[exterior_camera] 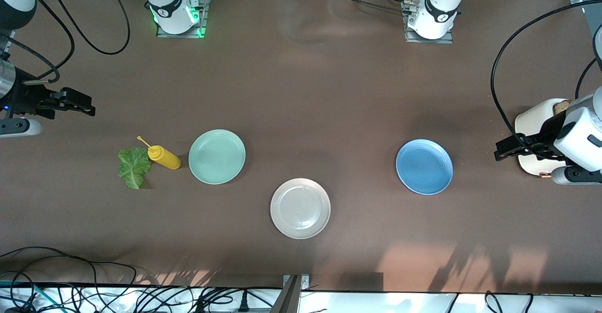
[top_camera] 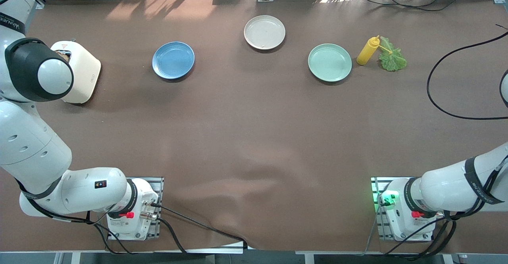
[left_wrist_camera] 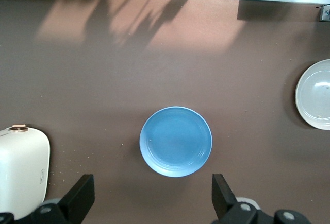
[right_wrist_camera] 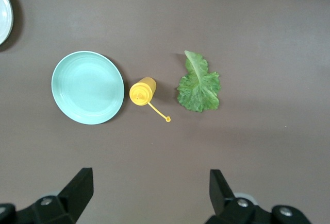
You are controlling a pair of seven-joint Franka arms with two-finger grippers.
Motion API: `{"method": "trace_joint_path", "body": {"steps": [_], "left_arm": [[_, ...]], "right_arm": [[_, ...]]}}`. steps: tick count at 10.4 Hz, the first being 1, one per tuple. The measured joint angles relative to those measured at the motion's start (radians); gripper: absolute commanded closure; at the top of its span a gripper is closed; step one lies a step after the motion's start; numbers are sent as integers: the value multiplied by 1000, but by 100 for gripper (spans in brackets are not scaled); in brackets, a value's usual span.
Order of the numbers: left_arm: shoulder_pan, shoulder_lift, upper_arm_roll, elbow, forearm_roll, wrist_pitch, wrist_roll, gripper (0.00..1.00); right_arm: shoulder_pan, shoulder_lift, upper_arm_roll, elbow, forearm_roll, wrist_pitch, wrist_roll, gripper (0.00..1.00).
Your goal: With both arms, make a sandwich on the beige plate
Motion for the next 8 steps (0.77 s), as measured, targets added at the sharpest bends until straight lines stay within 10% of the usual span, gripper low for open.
{"method": "trace_joint_path", "body": {"steps": [8], "left_arm": [[45,0,14,-13,0,0,0,0]], "right_arm": [[7,3,-1,-5,-13,-15,0,0]]}}
